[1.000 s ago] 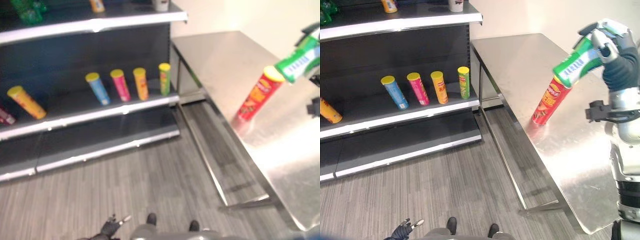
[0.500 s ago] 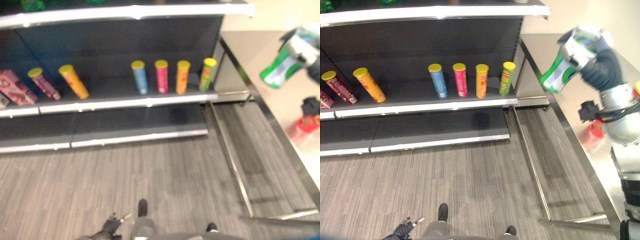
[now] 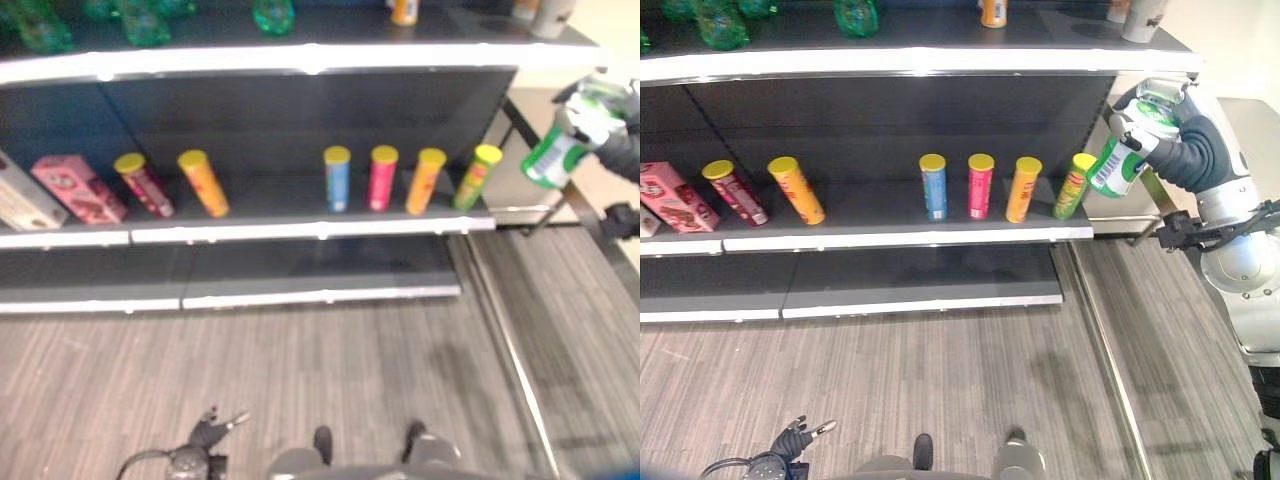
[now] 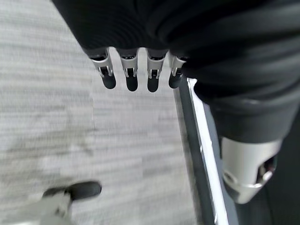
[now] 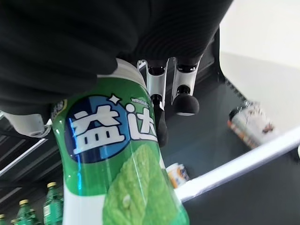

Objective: Put the goods on the table back onto the shelves and tidy them up.

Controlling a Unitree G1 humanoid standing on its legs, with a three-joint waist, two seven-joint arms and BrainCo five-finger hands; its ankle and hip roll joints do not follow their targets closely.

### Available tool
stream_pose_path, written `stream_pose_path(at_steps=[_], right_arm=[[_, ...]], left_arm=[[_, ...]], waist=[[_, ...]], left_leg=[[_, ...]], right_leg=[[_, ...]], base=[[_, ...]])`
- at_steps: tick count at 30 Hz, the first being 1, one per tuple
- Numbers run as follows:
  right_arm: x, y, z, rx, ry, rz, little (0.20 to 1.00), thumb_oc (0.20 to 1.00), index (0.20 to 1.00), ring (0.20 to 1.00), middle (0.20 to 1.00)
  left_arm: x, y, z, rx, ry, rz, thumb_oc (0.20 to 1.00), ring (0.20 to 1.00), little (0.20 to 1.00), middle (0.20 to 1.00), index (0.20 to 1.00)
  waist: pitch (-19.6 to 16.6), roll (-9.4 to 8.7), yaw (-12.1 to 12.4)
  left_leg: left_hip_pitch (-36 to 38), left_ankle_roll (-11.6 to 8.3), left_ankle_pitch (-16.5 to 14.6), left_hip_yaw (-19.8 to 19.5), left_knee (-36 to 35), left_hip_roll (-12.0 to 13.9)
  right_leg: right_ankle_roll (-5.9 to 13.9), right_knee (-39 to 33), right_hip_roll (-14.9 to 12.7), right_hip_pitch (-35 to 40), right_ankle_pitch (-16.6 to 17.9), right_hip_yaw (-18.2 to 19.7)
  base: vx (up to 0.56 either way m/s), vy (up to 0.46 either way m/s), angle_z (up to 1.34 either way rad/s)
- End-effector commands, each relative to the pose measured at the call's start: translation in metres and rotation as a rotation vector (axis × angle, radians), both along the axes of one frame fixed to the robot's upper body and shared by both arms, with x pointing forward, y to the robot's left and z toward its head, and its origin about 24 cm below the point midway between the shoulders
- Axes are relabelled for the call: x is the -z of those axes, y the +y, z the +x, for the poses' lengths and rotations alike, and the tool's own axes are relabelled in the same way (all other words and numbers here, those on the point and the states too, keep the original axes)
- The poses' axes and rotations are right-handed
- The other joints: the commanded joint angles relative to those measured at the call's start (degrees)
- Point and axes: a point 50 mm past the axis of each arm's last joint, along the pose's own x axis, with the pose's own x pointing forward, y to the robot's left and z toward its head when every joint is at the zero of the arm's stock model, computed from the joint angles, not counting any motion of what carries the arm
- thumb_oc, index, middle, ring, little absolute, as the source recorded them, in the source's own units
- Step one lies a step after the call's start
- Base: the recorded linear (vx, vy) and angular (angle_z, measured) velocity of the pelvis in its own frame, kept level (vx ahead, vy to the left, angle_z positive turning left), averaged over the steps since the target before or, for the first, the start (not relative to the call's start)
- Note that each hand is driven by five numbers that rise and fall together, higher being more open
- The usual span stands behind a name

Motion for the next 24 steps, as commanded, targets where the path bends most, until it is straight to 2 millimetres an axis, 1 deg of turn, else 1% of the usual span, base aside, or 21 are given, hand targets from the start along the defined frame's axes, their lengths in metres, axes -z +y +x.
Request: stream_pose_path(at_steps=[1, 2, 3, 6, 10, 11, 12, 13, 14, 15, 16, 17, 18, 19, 20, 21, 22, 24], right_arm=[[-0.039, 0.001, -0.01, -0.01, -0.173, -0.01, 0.2, 0.2, 0.2, 0.2, 0.2], [-0.042, 0.001, -0.011, -0.008, -0.181, -0.021, 0.2, 0.2, 0.2, 0.2, 0.2], [-0.042, 0.001, -0.011, -0.008, -0.181, -0.021, 0.2, 0.2, 0.2, 0.2, 0.2], [-0.047, -0.002, -0.013, 0.011, -0.183, -0.04, 0.2, 0.2, 0.2, 0.2, 0.2], [-0.05, -0.004, -0.015, 0.007, -0.185, -0.034, 0.2, 0.2, 0.2, 0.2, 0.2], [-0.05, -0.004, -0.015, 0.006, -0.184, -0.034, 0.2, 0.2, 0.2, 0.2, 0.2], [-0.053, 0.0, -0.014, -0.021, -0.191, -0.027, 0.2, 0.2, 0.2, 0.2, 0.2], [-0.057, 0.004, -0.014, -0.044, -0.205, -0.033, 0.2, 0.2, 0.2, 0.2, 0.2], [-0.061, 0.007, -0.015, -0.056, -0.219, -0.034, 0.2, 0.2, 0.2, 0.2, 0.2], [-0.065, 0.01, -0.014, -0.06, -0.233, -0.045, 0.2, 0.2, 0.2, 0.2, 0.2], [-0.066, 0.01, -0.014, -0.061, -0.235, -0.046, 0.2, 0.2, 0.2, 0.2, 0.2], [-0.069, 0.013, -0.011, -0.063, -0.232, -0.064, 0.2, 0.2, 0.2, 0.2, 0.2], [-0.074, 0.017, -0.008, -0.05, -0.224, -0.104, 0.2, 0.2, 0.2, 0.2, 0.2], [-0.076, 0.018, -0.007, -0.047, -0.226, -0.116, 0.2, 0.2, 0.2, 0.2, 0.2], [-0.075, 0.019, -0.004, -0.038, -0.227, -0.129, 0.2, 0.2, 0.2, 0.2, 0.2], [-0.078, 0.019, -0.002, -0.013, -0.231, -0.157, 0.2, 0.2, 0.2, 0.2, 0.2], [-0.079, 0.014, 0.003, 0.037, -0.23, -0.172, 0.2, 0.2, 0.2, 0.2, 0.2], [-0.078, 0.01, 0.012, 0.108, -0.211, -0.221, 0.2, 0.2, 0.2, 0.2, 0.2]], left_arm=[[-0.01, 0.011, 0.016, 0.034, -0.062, 0.042, 1.0, 1.0, 1.0, 1.0, 1.0], [-0.01, 0.008, 0.016, 0.04, -0.066, 0.039, 1.0, 1.0, 1.0, 1.0, 1.0], [-0.01, 0.008, 0.015, 0.04, -0.066, 0.039, 1.0, 1.0, 1.0, 1.0, 1.0], [-0.009, 0.006, 0.014, 0.049, -0.06, 0.032, 1.0, 1.0, 1.0, 1.0, 1.0], [-0.008, 0.004, 0.013, 0.065, -0.054, 0.026, 1.0, 1.0, 1.0, 1.0, 1.0], [-0.008, 0.004, 0.012, 0.065, -0.053, 0.026, 1.0, 1.0, 1.0, 1.0, 1.0], [-0.009, 0.007, 0.011, 0.043, -0.054, 0.026, 1.0, 1.0, 1.0, 1.0, 1.0], [-0.009, 0.009, 0.011, 0.035, -0.058, 0.028, 1.0, 1.0, 1.0, 1.0, 1.0], [-0.011, 0.009, 0.013, 0.029, -0.069, 0.028, 1.0, 1.0, 1.0, 1.0, 1.0], [-0.012, 0.01, 0.015, 0.025, -0.076, 0.034, 1.0, 1.0, 1.0, 1.0, 1.0], [-0.012, 0.01, 0.016, 0.023, -0.077, 0.033, 1.0, 1.0, 1.0, 1.0, 1.0], [-0.012, 0.01, 0.016, 0.016, -0.078, 0.031, 1.0, 1.0, 1.0, 1.0, 1.0], [-0.01, 0.01, 0.012, 0.0, -0.071, 0.022, 1.0, 1.0, 1.0, 1.0, 1.0], [-0.01, 0.011, 0.009, 0.008, -0.058, 0.028, 1.0, 1.0, 1.0, 1.0, 1.0], [-0.008, 0.011, 0.006, 0.012, -0.045, 0.033, 1.0, 1.0, 1.0, 1.0, 1.0], [-0.009, 0.013, 0.004, 0.006, -0.045, 0.037, 1.0, 1.0, 1.0, 1.0, 1.0], [-0.008, 0.014, 0.002, 0.012, -0.033, 0.048, 1.0, 1.0, 1.0, 1.0, 1.0], [-0.005, 0.011, -0.003, 0.015, -0.017, 0.042, 1.0, 1.0, 1.0, 1.0, 1.0]], waist=[[0.3, -3.0, 1.0], [-0.4, -3.88, 1.3], [-0.3, -3.84, 1.3], [-2.0, -4.24, 1.1], [-3.6, -4.67, 0.6], [-3.6, -4.62, 0.5], [-3.3, -5.08, 0.9], [-2.6, -5.08, 1.7], [-1.8, -5.68, 2.2], [-0.8, -6.1, 2.8], [-0.8, -6.02, 2.6], [-0.2, -6.37, 2.9], [-0.4, -6.9, 3.4], [-0.6, -6.6, 3.9], [-0.7, -5.99, 4.7], [-1.1, -5.59, 5.3], [-1.6, -5.28, 5.5], [-2.9, -4.35, 5.1]], left_leg=[[3.3, -5.74, -6.9, -4.0, 0.0, -1.9], [4.0, -6.05, -8.0, -4.2, 0.1, -1.8], [4.0, -6.07, -8.0, -4.2, 0.1, -1.7], [4.6, -7.38, -9.4, -4.6, 1.2, 0.3], [4.5, -9.8, -12.0, -4.4, 6.3, 3.8], [4.5, -9.86, -12.2, -4.5, 6.6, 3.8], [2.4, -11.26, -12.0, -4.4, 13.2, 4.5], [0.5, -12.08, -11.0, -4.8, 19.2, 4.6], [-2.2, -12.33, -8.8, -5.3, 23.9, 3.9], [-5.3, -12.47, -7.6, -5.2, 28.3, 3.8], [-5.7, -12.46, -7.8, -5.3, 28.9, 3.7], [-8.0, -12.2, -7.7, -4.3, 29.8, 4.3], [-8.7, -11.43, -9.1, -1.9, 22.1, 5.9], [-9.1, -11.46, -8.0, -2.1, 18.5, 6.2], [-10.2, -11.51, -5.0, -3.1, 13.6, 6.3], [-10.3, -11.73, -3.4, -4.3, 9.7, 6.1], [-9.4, -12.01, -2.7, -5.0, 6.9, 6.1], [-7.4, -11.73, -2.8, -5.1, 4.2, 5.9]], right_leg=[[-1.7, -1.9, 0.9, 2.0, 3.7, -0.3], [-2.97, -2.8, 1.0, 4.0, 3.4, -0.3], [-3.0, -2.8, 1.0, 4.1, 3.3, -0.4], [-3.6, -3.0, 1.4, 6.0, 2.6, -1.7], [-4.79, -3.4, 2.5, 9.2, 0.1, -3.6], [-4.83, -3.4, 2.5, 9.3, 0.0, -3.6], [-5.7, -3.9, 3.3, 11.1, -1.2, -3.7], [-6.48, -4.2, 4.1, 12.5, -1.8, -3.2], [-7.09, -4.4, 3.8, 13.2, -2.2, -3.2], [-7.33, -4.7, 3.5, 13.9, -2.6, -3.5], [-7.33, -4.7, 3.5, 13.8, -2.5, -3.6], [-7.34, -4.8, 3.1, 14.3, -2.9, -3.9], [-6.46, -5.7, 2.2, 15.2, -3.3, -3.8], [-6.11, -6.0, 2.2, 15.5, -3.4, -3.6], [-5.92, -6.1, 2.2, 15.6, -3.7, -3.1], [-5.94, -6.2, 2.2, 15.8, -4.1, -2.4], [-5.9, -6.2, 2.1, 16.0, -4.3, -2.1], [-5.58, -6.0, 1.9, 16.7, -4.6, -2.2]], base=[[0.41, -0.064, 0.67], [0.17, -0.057, 0.79], [0.23, -0.101, 0.75], [0.23, -0.13, 0.49], [0.25, -0.153, 0.38], [0.19, -0.157, 0.52], [0.19, -0.155, 0.53], [0.18, -0.172, 0.42], [0.05, -0.09, 0.13], [-0.02, -0.035, -0.03], [-0.02, -0.024, -0.17], [0.09, 0.019, -0.08], [0.14, 0.051, 0.09], [0.18, 0.112, 0.17], [0.12, 0.132, 0.03], [0.1, 0.141, -0.13], [0.1, 0.139, -0.25], [0.11, 0.159, -0.36]])
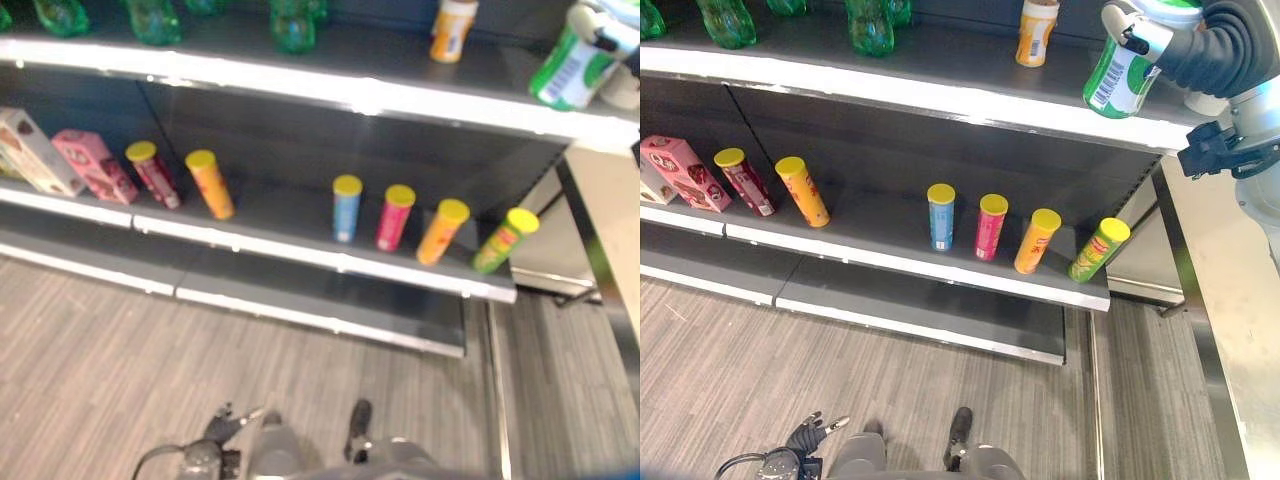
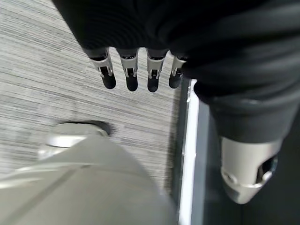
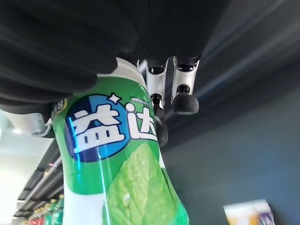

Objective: Put the goods on the table back onto the shelves and tidy them up.

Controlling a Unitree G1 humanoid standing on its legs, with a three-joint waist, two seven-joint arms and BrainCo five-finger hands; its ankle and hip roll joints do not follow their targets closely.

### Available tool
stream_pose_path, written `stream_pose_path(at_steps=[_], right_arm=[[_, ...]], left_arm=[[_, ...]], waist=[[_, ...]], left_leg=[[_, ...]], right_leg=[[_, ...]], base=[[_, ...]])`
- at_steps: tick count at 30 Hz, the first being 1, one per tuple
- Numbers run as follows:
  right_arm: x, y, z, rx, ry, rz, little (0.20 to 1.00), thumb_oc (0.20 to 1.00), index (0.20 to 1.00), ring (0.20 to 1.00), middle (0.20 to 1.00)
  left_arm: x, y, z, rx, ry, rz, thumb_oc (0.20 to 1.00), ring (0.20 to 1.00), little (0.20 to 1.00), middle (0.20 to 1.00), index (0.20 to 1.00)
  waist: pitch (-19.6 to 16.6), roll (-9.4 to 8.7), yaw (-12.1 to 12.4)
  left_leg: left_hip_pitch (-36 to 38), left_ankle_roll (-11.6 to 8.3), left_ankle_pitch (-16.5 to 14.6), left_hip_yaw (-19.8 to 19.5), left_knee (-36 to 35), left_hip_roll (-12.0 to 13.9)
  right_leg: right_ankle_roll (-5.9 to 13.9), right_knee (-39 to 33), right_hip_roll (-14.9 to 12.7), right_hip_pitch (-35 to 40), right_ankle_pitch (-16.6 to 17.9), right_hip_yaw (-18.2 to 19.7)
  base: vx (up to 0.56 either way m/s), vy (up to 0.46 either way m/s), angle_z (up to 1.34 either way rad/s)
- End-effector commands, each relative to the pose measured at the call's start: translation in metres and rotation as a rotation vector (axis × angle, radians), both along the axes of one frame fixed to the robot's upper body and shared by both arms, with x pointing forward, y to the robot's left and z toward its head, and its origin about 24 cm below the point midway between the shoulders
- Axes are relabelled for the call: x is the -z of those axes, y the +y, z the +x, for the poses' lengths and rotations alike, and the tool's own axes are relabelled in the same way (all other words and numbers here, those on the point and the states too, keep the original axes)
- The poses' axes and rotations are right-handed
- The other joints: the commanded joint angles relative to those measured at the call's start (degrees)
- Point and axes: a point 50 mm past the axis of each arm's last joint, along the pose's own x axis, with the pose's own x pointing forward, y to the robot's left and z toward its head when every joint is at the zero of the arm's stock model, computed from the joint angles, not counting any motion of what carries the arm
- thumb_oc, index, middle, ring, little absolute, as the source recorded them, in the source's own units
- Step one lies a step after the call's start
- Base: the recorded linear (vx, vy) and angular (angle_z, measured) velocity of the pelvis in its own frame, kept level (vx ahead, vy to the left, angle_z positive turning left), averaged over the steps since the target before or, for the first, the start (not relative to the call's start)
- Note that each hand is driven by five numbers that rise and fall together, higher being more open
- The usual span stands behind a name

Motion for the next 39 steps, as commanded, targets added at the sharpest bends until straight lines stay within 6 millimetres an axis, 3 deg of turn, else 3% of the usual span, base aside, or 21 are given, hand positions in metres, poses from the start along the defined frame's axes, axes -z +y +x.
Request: stream_pose_path(at_steps=[1, 6, 16, 22, 28, 39], right_arm=[[-0.016, -0.013, 0.004, 0.139, -0.086, -0.017, 0.2, 0.2, 0.2, 0.2, 0.2], [-0.009, -0.01, 0.035, 0.217, -0.046, -0.04, 0.2, 0.2, 0.2, 0.2, 0.2], [-0.004, -0.003, 0.091, 0.42, 0.02, -0.105, 0.2, 0.2, 0.2, 0.2, 0.2], [0.0, -0.001, 0.097, 0.43, 0.045, -0.095, 0.2, 0.2, 0.2, 0.2, 0.2], [0.004, 0.001, 0.09, 0.405, 0.019, -0.082, 0.2, 0.2, 0.2, 0.2, 0.2], [0.027, -0.006, 0.099, 0.435, 0.084, -0.046, 0.2, 0.2, 0.2, 0.2, 0.2]], left_arm=[[-0.009, 0.019, 0.0, 0.019, -0.031, 0.069, 1.0, 1.0, 1.0, 1.0, 1.0], [-0.008, 0.027, -0.008, -0.004, 0.002, 0.107, 1.0, 1.0, 1.0, 1.0, 1.0], [-0.002, 0.024, -0.012, -0.05, 0.04, 0.115, 1.0, 1.0, 1.0, 1.0, 1.0], [0.0, 0.025, -0.016, -0.061, 0.069, 0.125, 1.0, 1.0, 1.0, 1.0, 1.0], [0.003, 0.022, -0.021, -0.068, 0.1, 0.124, 1.0, 1.0, 1.0, 1.0, 1.0], [0.004, 0.02, -0.022, -0.051, 0.117, 0.129, 1.0, 1.0, 1.0, 1.0, 1.0]], waist=[[-3.6, 1.47, 1.6], [-4.8, 2.25, 2.4], [-5.5, 2.6, 3.1], [-5.6, 2.68, 2.6], [-5.8, 2.85, 2.0], [-6.0, 2.57, 2.0]], left_leg=[[5.4, 1.61, -0.3, 0.1, -1.2, 0.5], [9.7, 2.57, -0.4, 3.0, -4.5, -0.5], [11.6, 2.92, -1.3, 4.4, -4.6, -0.9], [11.9, 2.74, -1.2, 4.5, -4.6, -0.6], [12.1, 2.76, -1.5, 4.5, -4.6, -0.4], [12.7, 2.88, -2.0, 5.0, -4.6, -0.3]], right_leg=[[6.04, 0.9, -3.7, 7.2, -5.7, 2.1], [7.14, 1.0, -5.6, 7.6, -4.5, 3.4], [8.06, 0.8, -7.0, 9.0, -4.0, 3.1], [8.14, 0.6, -6.9, 9.4, -4.2, 2.7], [8.2, 0.6, -6.9, 9.5, -4.4, 2.6], [8.3, 0.5, -7.1, 9.9, -4.3, 2.4]], base=[[0.11, 0.16, -0.45], [0.06, 0.127, -0.33], [0.03, 0.01, 0.02], [0.02, -0.011, 0.01], [0.0, -0.001, -0.01], [0.0, 0.0, 0.0]])
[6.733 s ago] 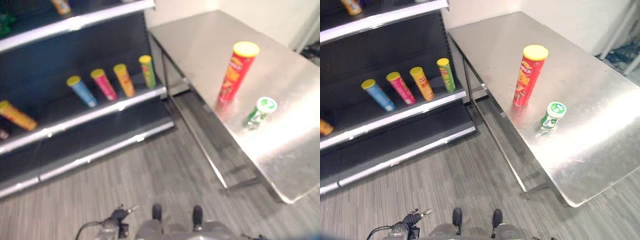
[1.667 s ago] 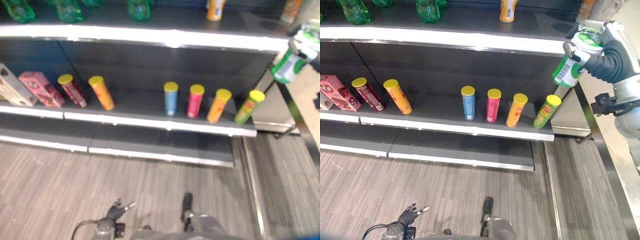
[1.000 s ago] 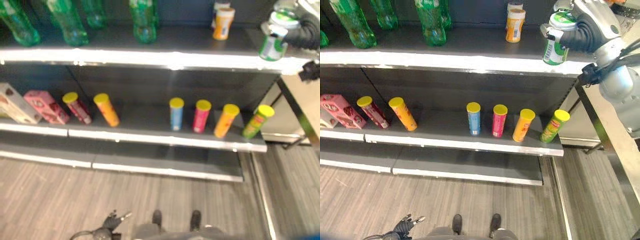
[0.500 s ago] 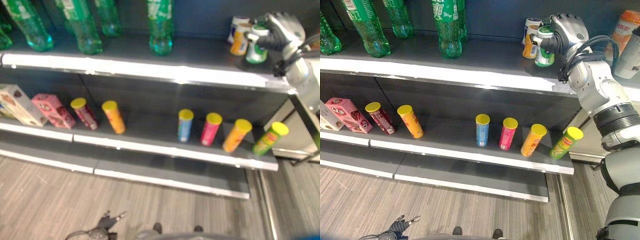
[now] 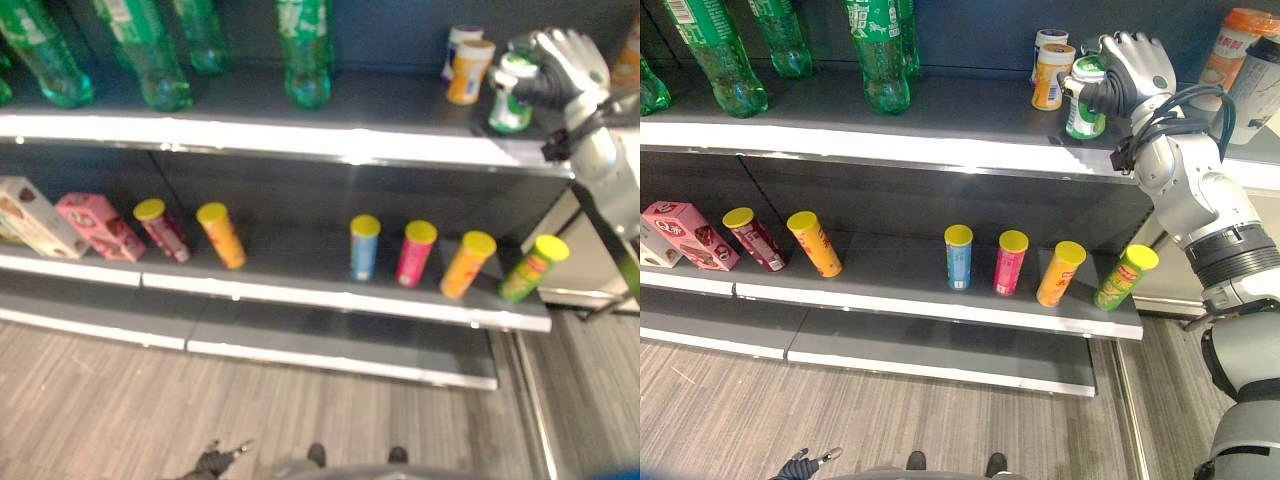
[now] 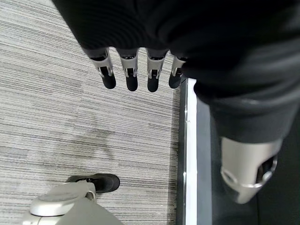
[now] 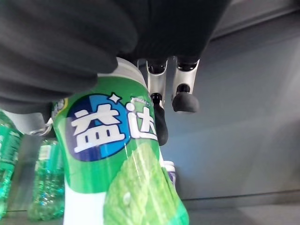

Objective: Put the goods on the table back onto the shelves and tidy them up.

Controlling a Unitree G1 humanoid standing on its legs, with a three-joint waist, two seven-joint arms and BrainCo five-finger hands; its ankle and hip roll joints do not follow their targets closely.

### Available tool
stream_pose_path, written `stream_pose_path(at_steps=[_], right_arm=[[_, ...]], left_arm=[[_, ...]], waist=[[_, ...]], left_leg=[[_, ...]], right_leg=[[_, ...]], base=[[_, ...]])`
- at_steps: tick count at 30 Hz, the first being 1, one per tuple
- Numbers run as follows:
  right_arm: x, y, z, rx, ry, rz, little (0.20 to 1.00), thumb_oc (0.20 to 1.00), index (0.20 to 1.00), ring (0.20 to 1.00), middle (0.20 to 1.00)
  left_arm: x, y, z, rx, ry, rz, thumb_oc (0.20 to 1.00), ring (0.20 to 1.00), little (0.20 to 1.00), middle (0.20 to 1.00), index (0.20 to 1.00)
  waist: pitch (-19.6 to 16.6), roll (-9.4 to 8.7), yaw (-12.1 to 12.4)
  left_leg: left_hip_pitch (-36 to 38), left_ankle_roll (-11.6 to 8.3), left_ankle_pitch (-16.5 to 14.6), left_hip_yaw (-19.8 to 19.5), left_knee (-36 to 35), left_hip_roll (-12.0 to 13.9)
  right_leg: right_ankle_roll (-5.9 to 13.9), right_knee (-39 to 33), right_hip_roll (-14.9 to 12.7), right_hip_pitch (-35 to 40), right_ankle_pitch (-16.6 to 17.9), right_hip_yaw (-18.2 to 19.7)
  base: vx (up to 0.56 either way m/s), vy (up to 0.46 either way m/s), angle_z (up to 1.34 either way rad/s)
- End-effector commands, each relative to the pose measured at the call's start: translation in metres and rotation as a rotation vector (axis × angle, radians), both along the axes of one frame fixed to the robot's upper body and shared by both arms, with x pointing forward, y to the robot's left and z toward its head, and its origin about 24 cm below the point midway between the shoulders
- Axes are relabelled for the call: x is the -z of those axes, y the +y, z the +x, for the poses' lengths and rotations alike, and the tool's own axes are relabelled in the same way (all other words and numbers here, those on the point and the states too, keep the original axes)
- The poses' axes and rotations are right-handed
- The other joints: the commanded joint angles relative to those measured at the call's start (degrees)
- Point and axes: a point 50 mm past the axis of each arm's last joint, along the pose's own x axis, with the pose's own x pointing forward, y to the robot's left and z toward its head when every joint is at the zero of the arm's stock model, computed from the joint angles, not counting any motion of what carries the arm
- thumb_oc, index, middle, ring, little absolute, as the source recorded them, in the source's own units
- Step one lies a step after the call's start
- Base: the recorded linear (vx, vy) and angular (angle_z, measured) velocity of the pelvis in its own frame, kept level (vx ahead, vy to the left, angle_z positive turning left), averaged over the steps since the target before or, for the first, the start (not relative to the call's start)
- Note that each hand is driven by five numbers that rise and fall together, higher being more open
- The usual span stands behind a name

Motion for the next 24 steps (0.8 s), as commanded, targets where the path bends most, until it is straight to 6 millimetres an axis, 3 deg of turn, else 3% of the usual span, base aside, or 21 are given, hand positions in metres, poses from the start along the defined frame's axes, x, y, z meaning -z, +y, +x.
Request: stream_pose_path(at_steps=[1, 24], right_arm=[[-0.019, -0.002, 0.003, 0.047, -0.075, -0.007, 0.2, 0.2, 0.2, 0.2, 0.2], [-0.011, -0.007, 0.014, 0.106, -0.041, 0.026, 0.2, 0.2, 0.2, 0.2, 0.2]], left_arm=[[-0.007, 0.016, 0.015, 0.03, -0.016, 0.064, 1.0, 1.0, 1.0, 1.0, 1.0], [-0.005, 0.017, 0.011, 0.022, 0.016, 0.074, 1.0, 1.0, 1.0, 1.0, 1.0]], waist=[[-0.4, -3.51, 1.7], [-0.5, -4.03, 1.7]], left_leg=[[3.0, -4.31, -6.6, 0.2, 0.0, 3.5], [2.8, -4.6, -6.7, -0.2, 0.0, 3.8]], right_leg=[[4.96, 0.5, -4.5, 3.6, -4.5, -0.2], [4.94, 0.4, -4.6, 3.7, -4.6, -0.9]], base=[[0.0, 0.0, 0.0], [0.0, 0.0, 0.0]])
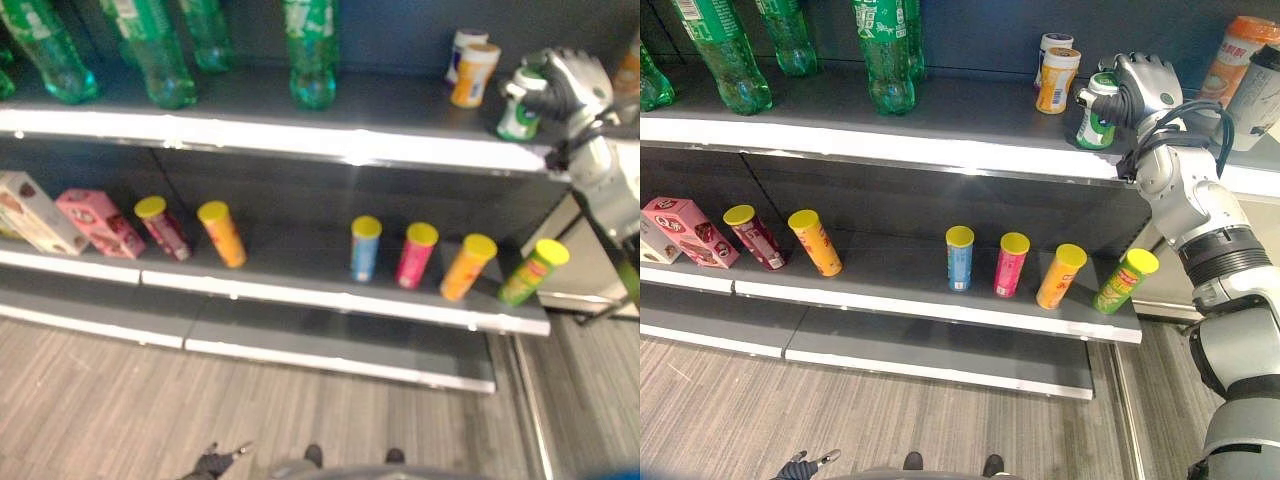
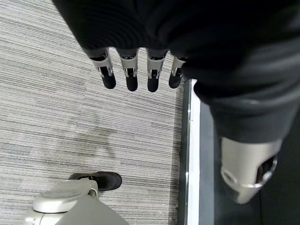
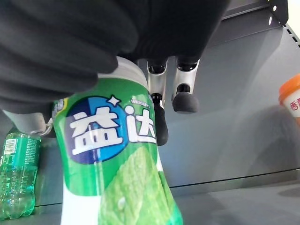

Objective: Put the goods on the table back onto the shelves and tidy them up.

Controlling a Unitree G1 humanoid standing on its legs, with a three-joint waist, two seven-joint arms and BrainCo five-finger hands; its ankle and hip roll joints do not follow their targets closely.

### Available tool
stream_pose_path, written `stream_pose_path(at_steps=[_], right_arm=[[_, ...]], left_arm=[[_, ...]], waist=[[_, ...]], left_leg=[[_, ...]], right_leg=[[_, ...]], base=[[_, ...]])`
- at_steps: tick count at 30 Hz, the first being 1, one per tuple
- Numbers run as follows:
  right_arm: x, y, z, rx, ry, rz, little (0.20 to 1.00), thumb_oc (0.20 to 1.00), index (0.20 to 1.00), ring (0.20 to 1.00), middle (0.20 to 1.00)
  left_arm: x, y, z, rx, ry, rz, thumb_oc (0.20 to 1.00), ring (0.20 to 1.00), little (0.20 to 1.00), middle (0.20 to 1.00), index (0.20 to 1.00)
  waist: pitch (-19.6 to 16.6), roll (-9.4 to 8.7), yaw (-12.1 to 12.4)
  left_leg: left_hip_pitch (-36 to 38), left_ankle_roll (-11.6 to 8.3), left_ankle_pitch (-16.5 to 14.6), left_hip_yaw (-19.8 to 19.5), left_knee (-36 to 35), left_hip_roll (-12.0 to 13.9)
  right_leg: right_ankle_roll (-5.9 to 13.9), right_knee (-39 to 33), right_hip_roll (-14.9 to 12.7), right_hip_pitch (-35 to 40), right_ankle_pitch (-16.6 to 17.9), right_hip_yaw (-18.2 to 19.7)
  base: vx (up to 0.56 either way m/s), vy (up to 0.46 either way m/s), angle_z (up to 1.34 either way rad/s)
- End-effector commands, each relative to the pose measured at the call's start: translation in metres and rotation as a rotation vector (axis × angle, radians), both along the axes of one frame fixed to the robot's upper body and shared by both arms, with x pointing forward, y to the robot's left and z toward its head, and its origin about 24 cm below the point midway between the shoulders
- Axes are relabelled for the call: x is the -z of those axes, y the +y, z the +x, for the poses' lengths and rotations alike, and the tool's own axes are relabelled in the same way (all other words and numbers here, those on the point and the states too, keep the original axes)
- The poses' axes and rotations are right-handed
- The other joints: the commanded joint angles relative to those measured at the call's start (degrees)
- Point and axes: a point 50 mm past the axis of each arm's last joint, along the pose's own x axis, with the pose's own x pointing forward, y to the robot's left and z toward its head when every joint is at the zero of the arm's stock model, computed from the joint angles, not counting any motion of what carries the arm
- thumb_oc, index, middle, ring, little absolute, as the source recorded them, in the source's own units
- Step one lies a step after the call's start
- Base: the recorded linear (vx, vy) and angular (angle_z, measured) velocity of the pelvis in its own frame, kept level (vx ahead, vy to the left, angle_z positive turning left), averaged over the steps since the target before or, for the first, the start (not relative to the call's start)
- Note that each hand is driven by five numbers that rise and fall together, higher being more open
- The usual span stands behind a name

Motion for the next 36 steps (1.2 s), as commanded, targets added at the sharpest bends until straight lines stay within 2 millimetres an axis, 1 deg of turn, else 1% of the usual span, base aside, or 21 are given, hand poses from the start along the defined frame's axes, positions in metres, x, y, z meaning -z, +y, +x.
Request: stream_pose_path(at_steps=[1, 2, 8, 14, 16, 19, 20, 21, 22, 23, 25, 26, 27, 30, 33, 36], right_arm=[[-0.025, 0.005, 0.004, 0.029, -0.077, -0.034, 0.715, 0.715, 0.715, 0.715, 0.715], [-0.025, 0.005, 0.004, 0.03, -0.076, -0.033, 1.0, 1.0, 1.0, 1.0, 1.0], [-0.024, 0.004, 0.004, 0.045, -0.079, -0.036, 1.0, 1.0, 1.0, 1.0, 1.0], [-0.023, 0.003, -0.002, 0.029, -0.13, 0.002, 1.0, 1.0, 1.0, 1.0, 1.0], [-0.026, 0.005, -0.016, -0.024, -0.246, 0.094, 1.0, 1.0, 1.0, 1.0, 1.0], [-0.023, 0.005, -0.028, -0.05, -0.328, 0.171, 1.0, 1.0, 1.0, 1.0, 1.0], [-0.013, 0.014, -0.027, -0.081, -0.324, 0.203, 1.0, 1.0, 1.0, 1.0, 1.0], [-0.018, 0.028, -0.028, -0.141, -0.355, 0.307, 1.0, 1.0, 1.0, 1.0, 1.0], [-0.018, 0.028, -0.028, -0.141, -0.355, 0.308, 1.0, 1.0, 1.0, 1.0, 1.0], [-0.009, 0.032, -0.028, -0.165, -0.345, 0.361, 1.0, 1.0, 1.0, 1.0, 1.0], [0.005, 0.04, -0.029, -0.223, -0.325, 0.508, 1.0, 1.0, 1.0, 1.0, 1.0], [0.006, 0.039, -0.029, -0.222, -0.324, 0.51, 1.0, 1.0, 1.0, 1.0, 1.0], [0.023, 0.047, -0.031, -0.288, -0.281, 0.652, 1.0, 1.0, 1.0, 1.0, 1.0], [0.042, 0.056, -0.032, -0.361, -0.206, 0.785, 1.0, 1.0, 1.0, 1.0, 1.0], [0.052, 0.059, -0.032, -0.405, -0.151, 0.88, 1.0, 1.0, 1.0, 1.0, 1.0], [0.053, 0.058, -0.031, -0.409, -0.138, 0.894, 1.0, 1.0, 1.0, 1.0, 1.0]], left_arm=[[-0.006, 0.016, 0.013, 0.025, 0.001, 0.07, 1.0, 1.0, 1.0, 1.0, 1.0], [-0.006, 0.016, 0.014, 0.025, 0.001, 0.071, 1.0, 1.0, 1.0, 1.0, 1.0], [-0.005, 0.015, 0.011, 0.026, 0.016, 0.072, 1.0, 1.0, 1.0, 1.0, 1.0], [-0.004, 0.014, 0.01, 0.031, 0.022, 0.072, 1.0, 1.0, 1.0, 1.0, 1.0], [-0.004, 0.012, 0.011, 0.033, 0.022, 0.074, 1.0, 1.0, 1.0, 1.0, 1.0], [-0.002, 0.008, 0.011, 0.028, 0.026, 0.075, 1.0, 1.0, 1.0, 1.0, 1.0], [-0.01, 0.01, 0.038, 0.044, -0.053, 0.114, 1.0, 1.0, 1.0, 1.0, 1.0], [-0.016, 0.004, 0.064, 0.068, -0.123, 0.083, 1.0, 1.0, 1.0, 1.0, 1.0], [-0.016, 0.005, 0.064, 0.068, -0.123, 0.084, 1.0, 1.0, 1.0, 1.0, 1.0], [-0.015, -0.003, 0.066, 0.058, -0.137, 0.062, 1.0, 1.0, 1.0, 1.0, 1.0], [-0.012, -0.01, 0.065, 0.052, -0.137, 0.032, 1.0, 1.0, 1.0, 1.0, 1.0], [-0.012, -0.01, 0.065, 0.052, -0.136, 0.032, 1.0, 1.0, 1.0, 1.0, 1.0], [-0.011, -0.012, 0.063, 0.047, -0.129, 0.022, 1.0, 1.0, 1.0, 1.0, 1.0], [-0.011, -0.014, 0.062, 0.044, -0.126, 0.016, 1.0, 1.0, 1.0, 1.0, 1.0], [-0.01, -0.014, 0.06, 0.043, -0.123, 0.014, 1.0, 1.0, 1.0, 1.0, 1.0], [-0.01, -0.014, 0.06, 0.041, -0.127, 0.01, 1.0, 1.0, 1.0, 1.0, 1.0]], waist=[[-0.3, -3.2, 1.3], [-0.2, -3.22, 1.2], [-0.2, -3.22, 1.0], [-0.5, -2.94, 0.8], [-0.5, -2.51, 0.6], [-0.3, -2.06, 0.2], [-0.4, -1.86, -0.4], [-0.5, -1.43, -1.4], [-0.5, -1.46, -1.4], [-0.4, -1.18, -1.7], [-0.5, -0.85, -2.2], [-0.5, -0.91, -2.2], [-0.4, -0.71, -2.6], [-0.3, -0.5, -3.0], [-0.2, -0.51, -3.1], [-0.2, -0.6, -3.1]], left_leg=[[2.7, -4.56, -6.7, 0.1, 0.1, 3.8], [2.7, -4.55, -6.7, 0.0, 0.1, 3.8], [2.7, -4.53, -6.8, 0.1, 0.1, 3.7], [3.0, -4.45, -7.0, 0.2, 0.1, 3.7], [3.1, -4.3, -7.3, 0.3, 0.1, 3.7], [3.2, -4.12, -7.5, 0.5, 0.1, 3.7], [3.3, -4.06, -7.5, 0.7, 0.1, 3.7], [3.5, -3.91, -7.8, 1.3, 0.1, 3.6], [3.5, -3.91, -7.9, 1.4, 0.1, 3.6], [3.7, -3.83, -8.0, 1.6, 0.1, 3.6], [3.8, -3.71, -8.1, 2.0, 0.1, 3.6], [3.8, -3.71, -8.1, 2.0, 0.1, 3.6], [4.1, -3.67, -8.2, 2.3, 0.1, 3.6], [4.3, -3.67, -8.3, 2.5, 0.1, 3.5], [4.6, -3.72, -8.3, 2.8, 0.1, 3.5], [4.7, -3.81, -8.3, 2.8, 0.1, 3.6]], right_leg=[[4.98, 0.4, -4.5, 3.5, -4.7, -0.7], [4.98, 0.4, -4.5, 3.5, -4.7, -0.7], [4.97, 0.4, -4.6, 3.5, -4.6, -0.8], [5.0, 0.4, -4.7, 3.7, -4.7, -0.8], [5.02, 0.4, -4.8, 3.7, -4.8, -0.8], [5.02, 0.4, -4.8, 3.7, -4.9, -0.7], [5.08, 0.4, -4.8, 3.5, -4.8, -0.5], [5.07, 0.4, -4.8, 3.3, -4.8, 0.2], [5.07, 0.4, -4.8, 3.3, -4.8, 0.3], [5.03, 0.4, -4.8, 3.2, -4.7, 0.5], [4.95, 0.4, -4.9, 3.1, -4.7, 0.8], [4.94, 0.4, -4.8, 3.1, -4.7, 0.8], [4.9, 0.4, -4.8, 3.2, -4.6, 1.0], [4.83, 0.4, -4.9, 3.2, -4.5, 1.2], [4.78, 0.4, -4.9, 3.3, -4.5, 1.3], [4.77, 0.4, -4.8, 3.5, -4.5, 1.3]], base=[[0.0, 0.0, 0.0], [0.0, 0.0, 0.0], [0.0, 0.0, 0.0], [0.0, 0.0, 0.0], [0.01, 0.005, 0.02], [0.0, 0.003, 0.01], [0.01, 0.034, 0.0], [0.01, 0.034, -0.06], [0.0, 0.044, -0.1], [0.0, 0.023, -0.1], [0.0, 0.026, -0.07], [0.0, 0.022, -0.17], [0.0, 0.017, -0.18], [0.0, 0.017, -0.12], [0.0, 0.004, -0.02], [0.0, 0.0, 0.0]])
